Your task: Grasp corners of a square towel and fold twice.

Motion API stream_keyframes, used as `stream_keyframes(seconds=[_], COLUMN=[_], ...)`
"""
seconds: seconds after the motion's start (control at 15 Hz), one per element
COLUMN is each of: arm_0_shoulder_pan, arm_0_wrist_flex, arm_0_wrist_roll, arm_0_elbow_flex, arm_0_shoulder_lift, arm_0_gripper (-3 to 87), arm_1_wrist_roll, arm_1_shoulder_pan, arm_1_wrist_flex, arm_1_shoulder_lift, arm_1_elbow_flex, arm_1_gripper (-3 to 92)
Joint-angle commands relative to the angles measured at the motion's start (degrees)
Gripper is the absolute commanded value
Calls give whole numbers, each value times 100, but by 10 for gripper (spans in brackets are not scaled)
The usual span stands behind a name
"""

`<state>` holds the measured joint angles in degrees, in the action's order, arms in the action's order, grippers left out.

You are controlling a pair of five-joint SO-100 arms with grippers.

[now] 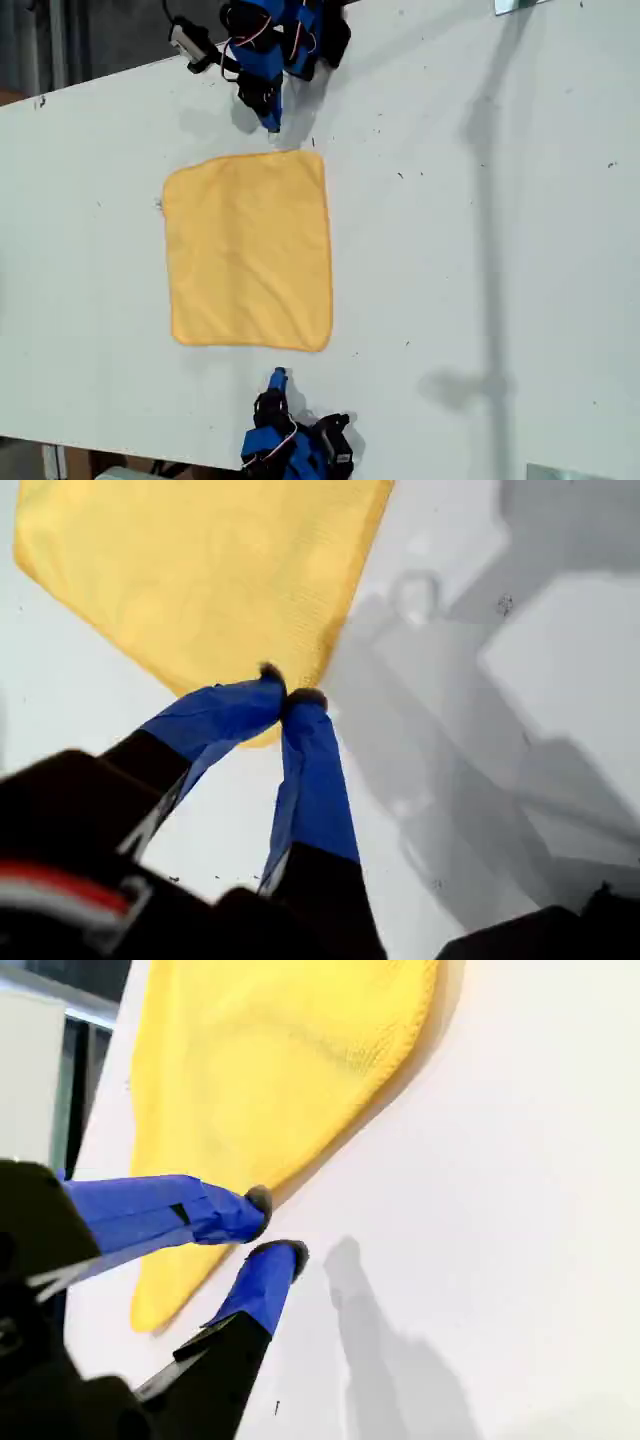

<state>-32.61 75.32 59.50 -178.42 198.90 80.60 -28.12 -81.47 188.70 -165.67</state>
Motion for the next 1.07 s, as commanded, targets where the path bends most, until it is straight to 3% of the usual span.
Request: stream_keyframes(seconds=[0.0, 0.07, 0.13, 0.27, 0.4, 0.47, 0.53, 0.6, 0.67, 0.87, 1.0], arm_0_shoulder_pan=[255, 105, -211, -598, -527, -352, -229, -149, -62, 536, 606], arm_0_wrist_flex=[-299, -554, -562, -448, -193, -352, -615, -976, -940, -729, -1222], arm_0_wrist_roll=[1767, 1564, 1318, 1354, 1362, 1389, 1406, 1415, 1441, 1881, 2048], arm_0_elbow_flex=[123, 70, 149, 149, 237, 149, 26, 0, 185, 1978, 1890], arm_0_shoulder_lift=[26, 26, 26, 26, 26, 26, 26, 18, -158, -3639, -4298], arm_0_gripper=[123, 96, 127, 106, 101, 119, 131, 126, 121, 121, 126], arm_1_wrist_roll=[861, 826, 826, 826, 817, 861, -193, -984, -1204, -1942, -1960], arm_1_shoulder_pan=[-211, -475, -826, -1283, -870, -835, -527, -105, 237, 773, 1204], arm_1_wrist_flex=[-396, -554, -686, -650, -624, -598, -396, 536, 1230, 1670, 1758], arm_1_shoulder_lift=[-35, -35, -35, -35, -35, -35, 9, -9, -448, -4421, -5300], arm_1_elbow_flex=[431, 571, 694, 659, 642, 615, 650, 650, 721, 2276, 2408], arm_1_gripper=[99, 101, 59, 43, 116, 120, 193, 319, 264, 306, 303])
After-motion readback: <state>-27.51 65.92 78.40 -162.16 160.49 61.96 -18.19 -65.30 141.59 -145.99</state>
